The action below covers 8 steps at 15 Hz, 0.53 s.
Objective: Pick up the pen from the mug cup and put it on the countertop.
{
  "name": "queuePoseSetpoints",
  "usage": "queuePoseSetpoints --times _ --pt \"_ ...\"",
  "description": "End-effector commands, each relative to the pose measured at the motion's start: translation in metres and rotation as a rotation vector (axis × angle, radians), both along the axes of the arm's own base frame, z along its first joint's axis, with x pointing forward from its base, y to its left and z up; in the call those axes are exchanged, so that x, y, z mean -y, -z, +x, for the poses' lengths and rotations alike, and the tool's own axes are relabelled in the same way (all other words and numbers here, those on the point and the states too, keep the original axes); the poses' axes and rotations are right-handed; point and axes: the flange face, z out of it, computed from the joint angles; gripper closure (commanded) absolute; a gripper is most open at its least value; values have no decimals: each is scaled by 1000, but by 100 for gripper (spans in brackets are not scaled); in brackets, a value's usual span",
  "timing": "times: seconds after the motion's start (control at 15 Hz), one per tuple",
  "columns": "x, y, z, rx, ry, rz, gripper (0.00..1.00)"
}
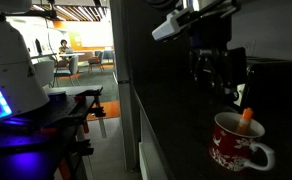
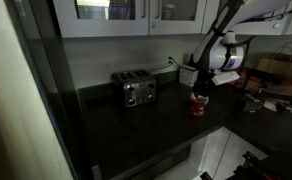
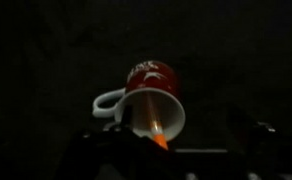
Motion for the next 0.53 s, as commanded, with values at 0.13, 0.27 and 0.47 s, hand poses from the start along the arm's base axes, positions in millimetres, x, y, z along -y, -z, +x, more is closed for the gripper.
queuePoseSetpoints --times 0.13,0.27,0.47 --pt "11 4 10 -147 -40 -6 0" --pt "8 -1 19 -140 -55 -6 0" --pt "6 0 33 -128 -56 16 0"
